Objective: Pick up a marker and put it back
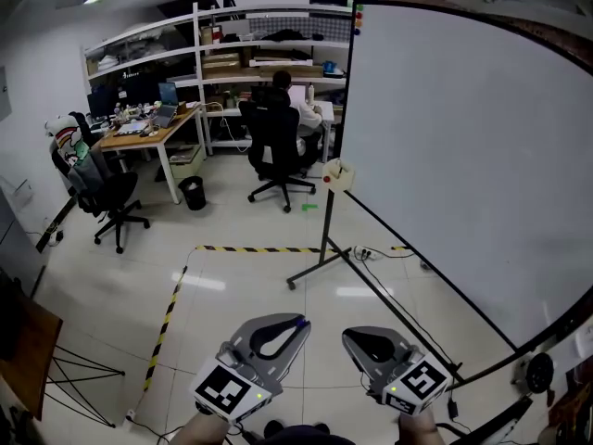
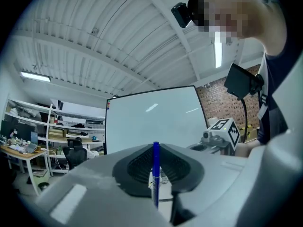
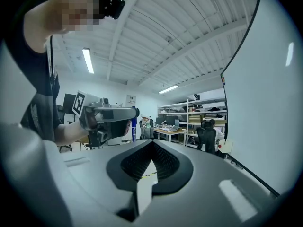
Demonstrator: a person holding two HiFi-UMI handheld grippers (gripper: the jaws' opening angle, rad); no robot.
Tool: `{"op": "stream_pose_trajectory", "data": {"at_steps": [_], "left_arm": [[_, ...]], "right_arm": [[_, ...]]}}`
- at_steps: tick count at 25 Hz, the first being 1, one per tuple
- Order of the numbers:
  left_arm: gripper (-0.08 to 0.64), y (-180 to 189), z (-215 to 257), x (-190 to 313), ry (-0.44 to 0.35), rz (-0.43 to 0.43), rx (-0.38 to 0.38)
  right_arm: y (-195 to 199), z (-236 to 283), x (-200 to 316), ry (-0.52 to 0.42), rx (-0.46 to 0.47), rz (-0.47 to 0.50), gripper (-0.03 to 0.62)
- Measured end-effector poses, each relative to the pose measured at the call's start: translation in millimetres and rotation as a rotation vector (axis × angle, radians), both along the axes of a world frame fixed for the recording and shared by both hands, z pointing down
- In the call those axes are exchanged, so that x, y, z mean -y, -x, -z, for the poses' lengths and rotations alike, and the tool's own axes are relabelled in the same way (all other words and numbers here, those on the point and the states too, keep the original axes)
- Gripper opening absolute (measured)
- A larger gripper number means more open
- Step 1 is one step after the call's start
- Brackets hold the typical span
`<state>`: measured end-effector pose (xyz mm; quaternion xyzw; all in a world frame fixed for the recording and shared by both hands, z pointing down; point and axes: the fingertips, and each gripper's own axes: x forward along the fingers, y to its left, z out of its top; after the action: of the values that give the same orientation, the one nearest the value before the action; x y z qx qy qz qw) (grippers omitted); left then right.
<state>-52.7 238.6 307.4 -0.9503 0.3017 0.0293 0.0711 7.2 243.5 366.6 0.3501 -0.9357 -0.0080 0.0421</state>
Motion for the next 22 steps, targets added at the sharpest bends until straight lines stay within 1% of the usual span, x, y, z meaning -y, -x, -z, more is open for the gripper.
{"op": "stream_pose_trajectory", "data": {"at_steps": [3, 5, 9, 12, 16, 20, 22], "left_arm": [[0.041, -1.4, -0.6, -5.3, 0.033, -0.016, -0.031], [0.041, -2.1, -1.3, -9.0, 0.046, -0.030, -0.034], [0.041, -9.5, -3.4, -9.6, 0.044, -0.025, -0.014], [0.041, -16.1, 2.1, -11.4, 0.026, -0.026, -0.035], [0.041, -24.9, 9.4, -16.0, 0.010, -0.040, -0.041], [0.041, -32.2, 8.0, -18.0, 0.018, -0.049, -0.008], [0.041, -35.7, 7.8, -19.1, 0.017, -0.054, -0.017]], "right_arm": [[-1.5, -0.9, -4.0, -0.006, 0.002, 0.011, 0.000], [-2.9, -1.5, -6.2, -0.010, 0.003, 0.015, 0.000], [-11.7, -6.0, -5.9, 0.011, 0.019, 0.005, 0.000], [-15.9, -6.0, -6.6, -0.001, 0.022, 0.014, 0.000], [-24.0, -3.0, -7.8, -0.005, 0.028, 0.007, 0.000], [-34.6, -0.8, -8.7, -0.005, 0.029, -0.009, 0.000], [-39.0, -3.3, -9.7, -0.002, 0.030, -0.016, 0.000]]}}
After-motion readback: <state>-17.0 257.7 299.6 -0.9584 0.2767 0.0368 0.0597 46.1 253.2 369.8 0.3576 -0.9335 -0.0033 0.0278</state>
